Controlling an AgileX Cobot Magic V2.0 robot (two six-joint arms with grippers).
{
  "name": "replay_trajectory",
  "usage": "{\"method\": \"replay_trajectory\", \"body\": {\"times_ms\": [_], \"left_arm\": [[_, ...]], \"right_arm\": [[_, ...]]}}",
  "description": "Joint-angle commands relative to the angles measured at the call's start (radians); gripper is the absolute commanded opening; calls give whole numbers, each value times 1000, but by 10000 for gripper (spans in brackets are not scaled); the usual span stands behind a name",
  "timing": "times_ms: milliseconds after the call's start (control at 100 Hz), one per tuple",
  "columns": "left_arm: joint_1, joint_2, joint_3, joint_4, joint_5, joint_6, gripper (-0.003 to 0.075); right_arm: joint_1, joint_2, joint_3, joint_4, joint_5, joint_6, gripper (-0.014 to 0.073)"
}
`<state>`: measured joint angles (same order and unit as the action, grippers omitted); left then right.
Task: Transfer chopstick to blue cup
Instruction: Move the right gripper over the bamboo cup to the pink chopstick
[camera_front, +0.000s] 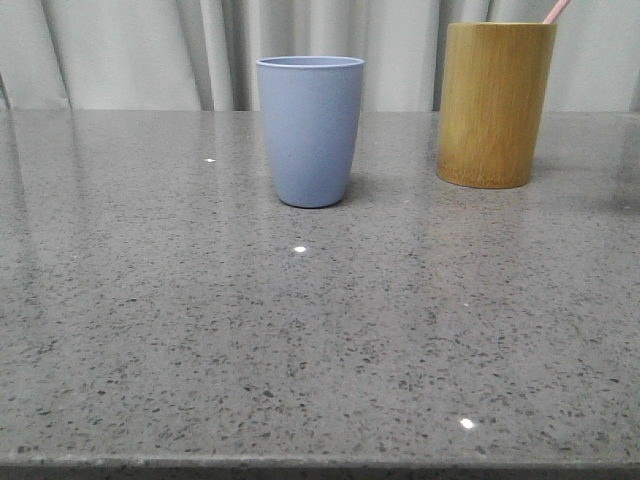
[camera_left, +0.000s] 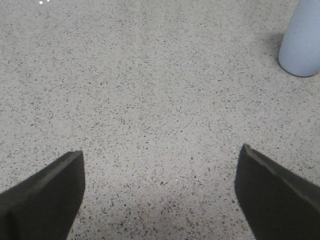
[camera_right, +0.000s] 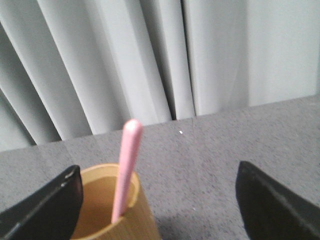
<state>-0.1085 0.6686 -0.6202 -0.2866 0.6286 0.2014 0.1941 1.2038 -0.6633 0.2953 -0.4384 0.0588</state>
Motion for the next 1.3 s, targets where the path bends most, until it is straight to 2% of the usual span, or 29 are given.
{"method": "replay_trajectory", "body": {"times_ms": [0, 320, 650, 900, 1290], "left_arm": [[3, -2, -26, -14, -71, -9, 589], [3, -2, -26, -14, -71, -9, 589], [3, -2, -26, -14, -71, -9, 589], [3, -2, -26, -14, -71, -9, 589], [3, -2, -26, -14, -71, -9, 589]], "right_arm": [[15, 3, -26, -4, -145, 3, 612], [18, 83, -29, -54, -293, 79, 612], [18, 139, -70, -127, -323, 124, 604], [18, 149, -84, -132, -325, 124, 426], [18, 149, -84, -132, -343, 124, 197]]}}
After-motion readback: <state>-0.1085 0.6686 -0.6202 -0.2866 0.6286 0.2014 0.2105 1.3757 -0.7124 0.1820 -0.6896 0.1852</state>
